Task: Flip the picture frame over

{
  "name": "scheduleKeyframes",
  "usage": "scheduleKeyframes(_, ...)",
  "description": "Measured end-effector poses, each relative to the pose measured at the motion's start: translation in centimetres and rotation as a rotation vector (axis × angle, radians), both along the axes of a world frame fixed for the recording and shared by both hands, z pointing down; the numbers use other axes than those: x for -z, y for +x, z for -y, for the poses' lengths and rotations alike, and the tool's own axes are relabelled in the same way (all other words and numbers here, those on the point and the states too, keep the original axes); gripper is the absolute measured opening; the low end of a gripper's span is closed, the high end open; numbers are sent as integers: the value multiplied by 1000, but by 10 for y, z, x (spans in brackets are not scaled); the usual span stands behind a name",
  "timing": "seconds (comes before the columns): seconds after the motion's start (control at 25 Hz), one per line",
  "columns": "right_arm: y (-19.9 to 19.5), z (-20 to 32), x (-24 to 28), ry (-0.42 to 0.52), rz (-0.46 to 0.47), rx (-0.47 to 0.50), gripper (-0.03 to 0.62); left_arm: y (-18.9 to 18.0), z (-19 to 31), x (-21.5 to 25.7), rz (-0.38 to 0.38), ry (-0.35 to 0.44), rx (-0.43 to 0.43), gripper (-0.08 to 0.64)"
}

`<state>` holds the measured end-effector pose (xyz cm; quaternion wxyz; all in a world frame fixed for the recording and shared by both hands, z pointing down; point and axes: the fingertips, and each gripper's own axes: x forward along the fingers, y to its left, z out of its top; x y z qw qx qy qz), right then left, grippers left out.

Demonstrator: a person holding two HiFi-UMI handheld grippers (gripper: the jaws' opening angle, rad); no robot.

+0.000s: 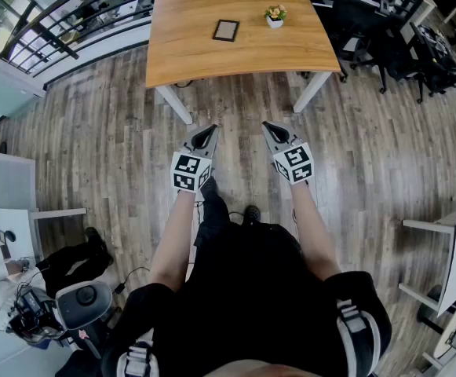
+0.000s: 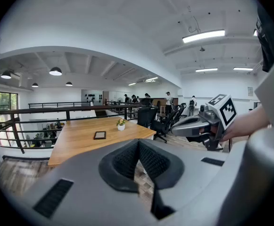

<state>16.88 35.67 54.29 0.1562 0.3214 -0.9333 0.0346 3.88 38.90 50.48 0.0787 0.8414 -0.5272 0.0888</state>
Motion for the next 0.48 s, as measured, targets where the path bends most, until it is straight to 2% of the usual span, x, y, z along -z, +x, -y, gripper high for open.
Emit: scheduleKeyframes(0.48, -12, 11, 7, -12, 23, -21, 8, -12, 14, 12, -9, 16, 10, 20)
